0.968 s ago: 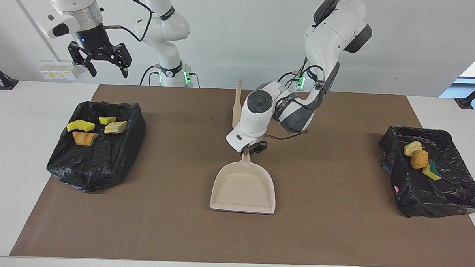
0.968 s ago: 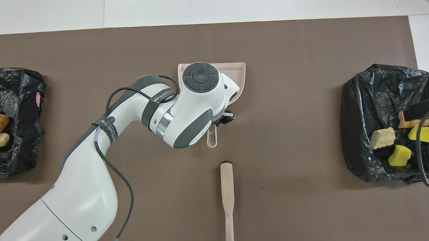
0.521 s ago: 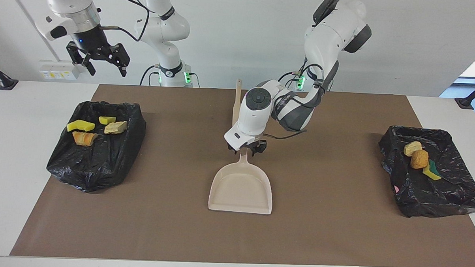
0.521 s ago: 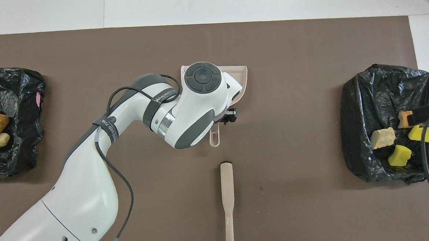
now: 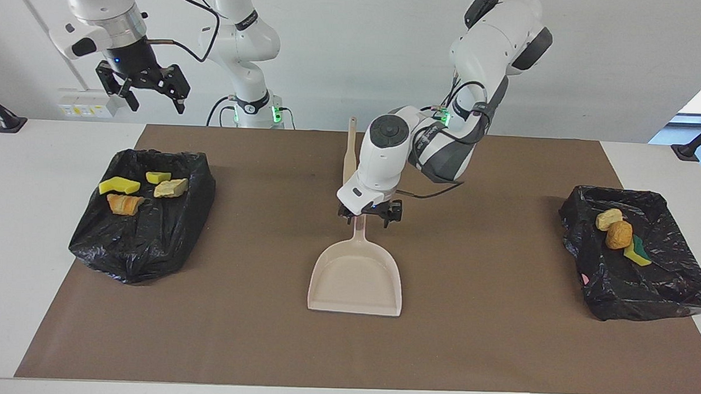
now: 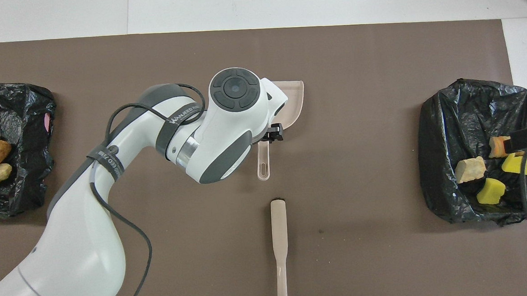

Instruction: Sweep and dump trash in bin

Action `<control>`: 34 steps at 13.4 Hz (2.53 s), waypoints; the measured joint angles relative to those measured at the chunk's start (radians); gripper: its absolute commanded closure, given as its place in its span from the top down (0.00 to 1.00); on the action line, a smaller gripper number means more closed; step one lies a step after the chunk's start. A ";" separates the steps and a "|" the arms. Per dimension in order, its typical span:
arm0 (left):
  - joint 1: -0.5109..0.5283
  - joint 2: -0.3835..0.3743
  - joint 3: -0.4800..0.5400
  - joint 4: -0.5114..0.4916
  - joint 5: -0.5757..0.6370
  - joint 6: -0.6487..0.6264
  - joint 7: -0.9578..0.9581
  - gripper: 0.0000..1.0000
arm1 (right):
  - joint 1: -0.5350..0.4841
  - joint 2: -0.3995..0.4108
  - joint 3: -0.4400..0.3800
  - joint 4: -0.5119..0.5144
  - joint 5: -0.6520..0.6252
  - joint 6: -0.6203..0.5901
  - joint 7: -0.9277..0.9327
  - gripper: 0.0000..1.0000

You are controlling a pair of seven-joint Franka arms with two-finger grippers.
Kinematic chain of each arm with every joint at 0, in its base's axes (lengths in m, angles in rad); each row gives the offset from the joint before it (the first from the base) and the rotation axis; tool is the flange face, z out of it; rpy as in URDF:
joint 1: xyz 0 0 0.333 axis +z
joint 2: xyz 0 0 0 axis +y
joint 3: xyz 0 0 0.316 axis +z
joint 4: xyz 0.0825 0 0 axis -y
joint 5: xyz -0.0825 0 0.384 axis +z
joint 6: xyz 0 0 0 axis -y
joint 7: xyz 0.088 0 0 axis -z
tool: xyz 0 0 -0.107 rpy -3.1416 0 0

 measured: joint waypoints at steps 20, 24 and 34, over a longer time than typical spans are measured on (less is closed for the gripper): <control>0.011 -0.548 0.599 -0.059 -0.272 -0.373 0.702 1.00 | -0.003 0.000 0.016 0.001 0.000 0.000 0.000 1.00; 0.013 -0.567 0.611 -0.039 -0.275 -0.428 0.726 1.00 | -0.003 0.000 0.016 0.001 0.000 0.000 0.000 1.00; 0.034 -0.586 0.621 -0.039 -0.276 -0.446 0.729 1.00 | -0.003 0.000 0.016 0.001 0.000 0.000 0.000 1.00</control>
